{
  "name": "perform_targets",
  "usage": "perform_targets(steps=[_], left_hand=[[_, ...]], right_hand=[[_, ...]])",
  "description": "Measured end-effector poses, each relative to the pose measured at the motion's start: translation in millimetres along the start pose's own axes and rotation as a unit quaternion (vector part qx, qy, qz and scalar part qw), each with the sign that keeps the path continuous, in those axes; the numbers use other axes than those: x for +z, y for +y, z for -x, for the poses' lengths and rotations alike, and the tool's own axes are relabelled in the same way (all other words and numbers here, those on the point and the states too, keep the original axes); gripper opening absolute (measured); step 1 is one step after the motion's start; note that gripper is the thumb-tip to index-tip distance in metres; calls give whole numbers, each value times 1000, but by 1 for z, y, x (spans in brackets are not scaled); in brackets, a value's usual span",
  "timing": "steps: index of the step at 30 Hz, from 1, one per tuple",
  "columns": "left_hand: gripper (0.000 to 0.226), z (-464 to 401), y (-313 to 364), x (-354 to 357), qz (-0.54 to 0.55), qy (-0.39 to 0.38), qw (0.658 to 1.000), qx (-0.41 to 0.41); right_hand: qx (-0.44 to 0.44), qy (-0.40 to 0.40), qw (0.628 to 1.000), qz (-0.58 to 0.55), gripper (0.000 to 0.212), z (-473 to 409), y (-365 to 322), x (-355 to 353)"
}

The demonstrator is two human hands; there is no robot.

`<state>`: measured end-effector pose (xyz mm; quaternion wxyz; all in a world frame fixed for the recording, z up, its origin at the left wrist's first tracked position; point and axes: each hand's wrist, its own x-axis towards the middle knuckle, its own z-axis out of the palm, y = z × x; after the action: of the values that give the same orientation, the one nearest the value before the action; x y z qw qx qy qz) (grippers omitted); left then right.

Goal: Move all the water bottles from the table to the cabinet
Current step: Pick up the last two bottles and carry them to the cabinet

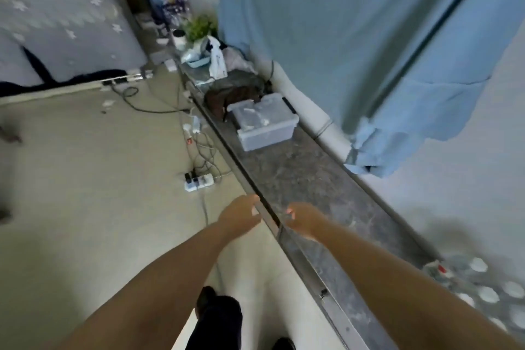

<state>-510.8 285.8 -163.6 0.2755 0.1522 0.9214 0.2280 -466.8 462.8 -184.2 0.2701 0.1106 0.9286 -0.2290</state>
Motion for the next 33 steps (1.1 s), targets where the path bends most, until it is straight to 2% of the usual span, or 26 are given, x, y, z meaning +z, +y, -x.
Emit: perform_targets(steps=[9, 15, 21, 25, 33], left_hand=[[50, 62, -169, -87, 96, 99, 979, -148], [44, 110, -307, -164, 159, 173, 942, -241], [42, 152, -414, -224, 192, 239, 899, -312], [41, 154, -455, -248, 217, 262, 877, -338], [40, 98, -530, -320, 232, 273, 869, -342]], right_hand=[[-191, -52, 974, 113, 41, -61, -216, 39], [-246, -83, 951, 168, 36, -99, -373, 90], [-301, -102, 930, 186, 34, -114, -507, 131], [-323, -111, 918, 199, 36, -131, -566, 139], [-335, -120, 909, 216, 41, -213, -668, 132]])
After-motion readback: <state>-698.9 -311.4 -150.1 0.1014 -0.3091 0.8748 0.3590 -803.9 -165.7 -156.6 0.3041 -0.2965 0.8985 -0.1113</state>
